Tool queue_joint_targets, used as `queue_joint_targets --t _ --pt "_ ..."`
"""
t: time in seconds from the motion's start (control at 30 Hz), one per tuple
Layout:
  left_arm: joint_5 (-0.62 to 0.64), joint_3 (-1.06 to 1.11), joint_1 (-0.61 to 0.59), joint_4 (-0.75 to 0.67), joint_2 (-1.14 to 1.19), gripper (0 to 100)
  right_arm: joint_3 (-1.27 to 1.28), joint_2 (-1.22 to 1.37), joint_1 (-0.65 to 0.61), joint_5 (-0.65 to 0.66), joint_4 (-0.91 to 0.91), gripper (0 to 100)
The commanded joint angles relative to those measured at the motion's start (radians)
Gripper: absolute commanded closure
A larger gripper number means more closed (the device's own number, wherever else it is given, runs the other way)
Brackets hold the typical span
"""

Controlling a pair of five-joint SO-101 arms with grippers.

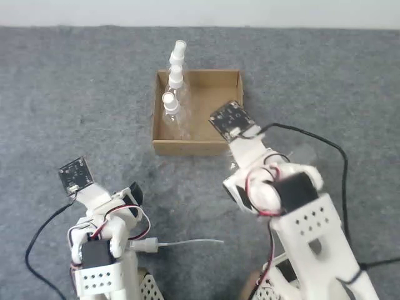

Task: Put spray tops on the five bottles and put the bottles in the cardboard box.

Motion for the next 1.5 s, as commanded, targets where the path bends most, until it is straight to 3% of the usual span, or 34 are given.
queue_joint_targets --t 0.0,0.3,0.63,1.07,1.47 --pt "-0.005 -0.013 -0.003 0.003 -0.006 81 0.052 -0.139 0.021 0.017 -0.071 96.8" --pt "-0.006 -0.013 0.003 0.003 -0.006 81 0.089 -0.269 0.03 0.009 -0.081 96.7" --pt "-0.008 -0.013 0.003 -0.003 -0.006 81 0.169 -0.357 0.222 0.008 -0.179 96.5" --pt "-0.012 -0.013 0.051 -0.002 -0.006 81 0.296 -0.539 0.303 -0.038 -0.275 96.5" --pt "-0.434 -0.282 0.081 -0.054 -0.008 81 0.298 -0.587 0.357 -0.044 -0.275 96.7"
